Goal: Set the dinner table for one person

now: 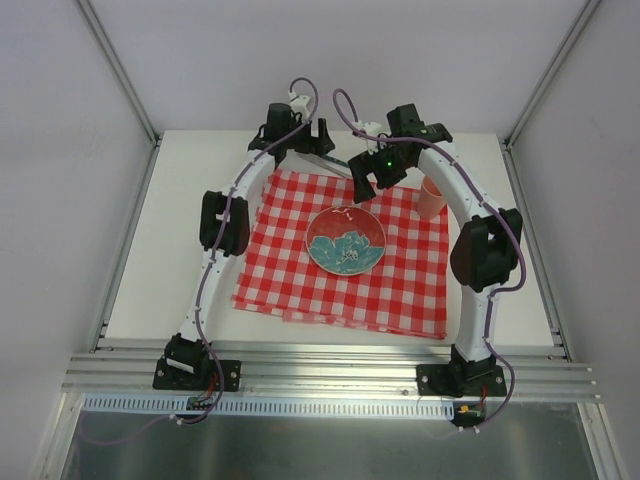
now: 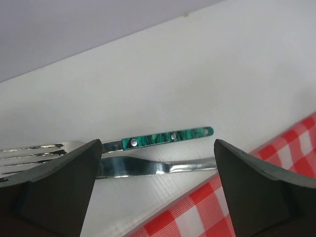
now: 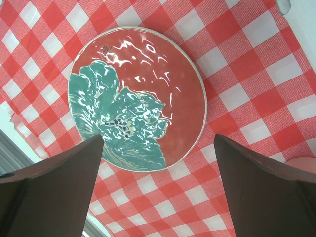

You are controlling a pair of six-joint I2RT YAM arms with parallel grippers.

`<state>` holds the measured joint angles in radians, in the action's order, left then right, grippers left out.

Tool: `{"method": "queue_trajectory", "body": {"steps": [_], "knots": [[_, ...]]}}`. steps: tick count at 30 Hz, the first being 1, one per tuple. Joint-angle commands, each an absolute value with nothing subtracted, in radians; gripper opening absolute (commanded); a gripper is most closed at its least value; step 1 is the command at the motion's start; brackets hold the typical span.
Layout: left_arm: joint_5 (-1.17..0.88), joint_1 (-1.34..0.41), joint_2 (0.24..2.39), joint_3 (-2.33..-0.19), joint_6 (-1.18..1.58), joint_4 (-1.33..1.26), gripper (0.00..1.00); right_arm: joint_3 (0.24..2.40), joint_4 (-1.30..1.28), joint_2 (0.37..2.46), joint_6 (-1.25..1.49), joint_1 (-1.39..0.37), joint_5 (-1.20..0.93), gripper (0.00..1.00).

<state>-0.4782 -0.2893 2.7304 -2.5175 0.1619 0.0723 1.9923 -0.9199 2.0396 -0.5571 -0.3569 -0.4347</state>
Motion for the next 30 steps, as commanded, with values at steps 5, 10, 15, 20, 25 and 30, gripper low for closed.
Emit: {"method": "queue_trajectory", "body": {"steps": [5,10,15,20,25,30], "knots": [[-0.299,-0.325,2.753,-2.562,0.395,-0.018,0.99,1.997,-0.916,2.029,-0.545,-0.354,-0.439,1.0],[-0.295,-0.331,2.77,-2.551,0.55,-0.006,0.99,1.994,-0.92,2.031,-0.541,-0.351,-0.428,1.0],[-0.333,-0.334,2.741,-2.45,0.725,-0.006,0.99,2.006,-0.927,2.036,-0.54,-0.347,-0.426,0.99],[-0.328,-0.336,2.773,-2.476,0.787,-0.006,0.99,1.996,-0.925,2.04,-0.538,-0.345,-0.425,1.0],[-0.296,-0.327,2.738,-2.412,0.814,0.023,0.99,2.0,-0.927,2.054,-0.532,-0.347,-0.431,0.99],[-0.265,-0.272,2.64,-2.278,0.825,0.031,0.99,2.042,-0.927,2.075,-0.531,-0.345,-0.425,0.99]]}}
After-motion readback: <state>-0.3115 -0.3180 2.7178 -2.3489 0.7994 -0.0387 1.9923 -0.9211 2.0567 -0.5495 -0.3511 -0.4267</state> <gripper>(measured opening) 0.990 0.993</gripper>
